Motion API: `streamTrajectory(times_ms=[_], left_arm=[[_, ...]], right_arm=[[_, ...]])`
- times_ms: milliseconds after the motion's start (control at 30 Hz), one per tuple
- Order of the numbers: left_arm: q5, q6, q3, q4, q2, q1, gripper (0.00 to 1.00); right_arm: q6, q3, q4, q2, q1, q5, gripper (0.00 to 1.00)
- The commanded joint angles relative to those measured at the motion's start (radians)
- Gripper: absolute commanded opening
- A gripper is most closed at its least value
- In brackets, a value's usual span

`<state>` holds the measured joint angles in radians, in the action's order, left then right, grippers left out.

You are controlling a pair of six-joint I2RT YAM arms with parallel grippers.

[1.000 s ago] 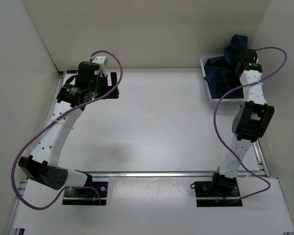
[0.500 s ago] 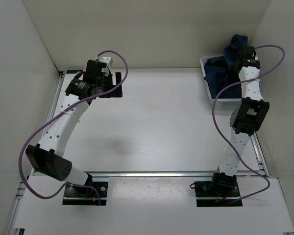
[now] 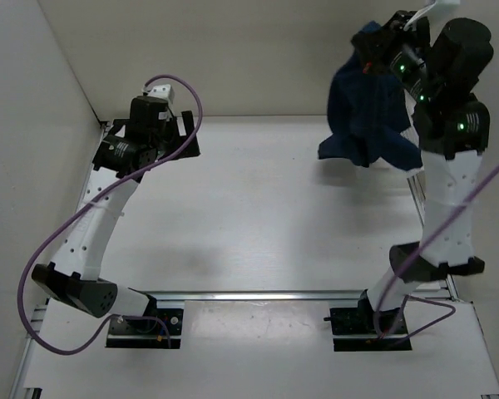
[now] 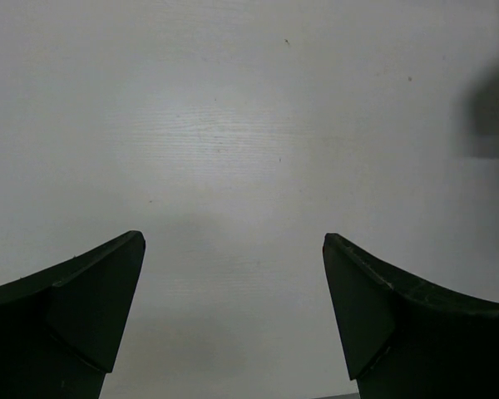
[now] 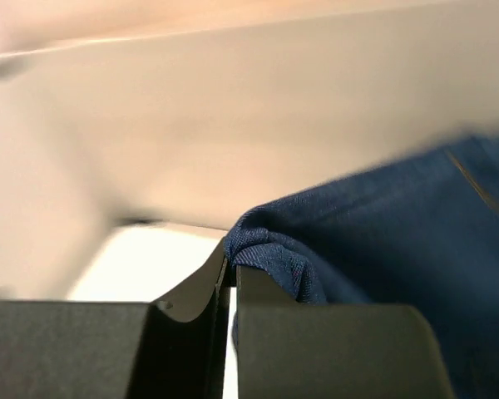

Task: Fold and stack the trousers
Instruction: Move the trousers to the center of the board

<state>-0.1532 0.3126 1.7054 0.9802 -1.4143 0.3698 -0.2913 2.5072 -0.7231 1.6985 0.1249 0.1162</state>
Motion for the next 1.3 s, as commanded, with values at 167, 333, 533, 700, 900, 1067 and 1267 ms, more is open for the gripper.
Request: streamTrajectory(times_ms=[167, 333, 533, 700, 900, 1067, 1267], left_arm=[[-0.164, 0.155, 0.071, 0.167, 0.098, -0.207, 1.0], [-0.072, 0.157, 0.048, 0.233, 0.109, -0.341, 1.0], [0.143, 0.071, -0.091, 0.212, 0.201, -0.313, 0.96], [0.218, 0.179, -0.511, 0.117, 0.319, -0.204, 0.85], [0.242, 0.414, -0.772, 0.017, 0.313, -0.128, 1.0], [0.251, 0.526, -0.806, -0.049, 0.146, -0.118, 1.0], [0.21, 0.585, -0.816, -0.12, -0.04, -0.118, 1.0]], right_arm=[[0.101, -0.492, 0.082, -0.198, 0.466, 0.077, 0.01], [0.014, -0.822, 0.062, -0.305, 0.558, -0.108, 0.81], [-0.091, -1.16, 0.056, -0.598, 0.304, -0.162, 0.92], [-0.149, -1.306, -0.059, -0.66, 0.188, -0.164, 0.0], [-0.187, -1.424, 0.01, -0.547, 0.162, -0.109, 0.61], [-0.164, -1.238, 0.062, -0.24, 0.196, -0.108, 0.86], [-0.112, -0.854, -0.025, 0.172, 0.292, -0.28, 0.82]])
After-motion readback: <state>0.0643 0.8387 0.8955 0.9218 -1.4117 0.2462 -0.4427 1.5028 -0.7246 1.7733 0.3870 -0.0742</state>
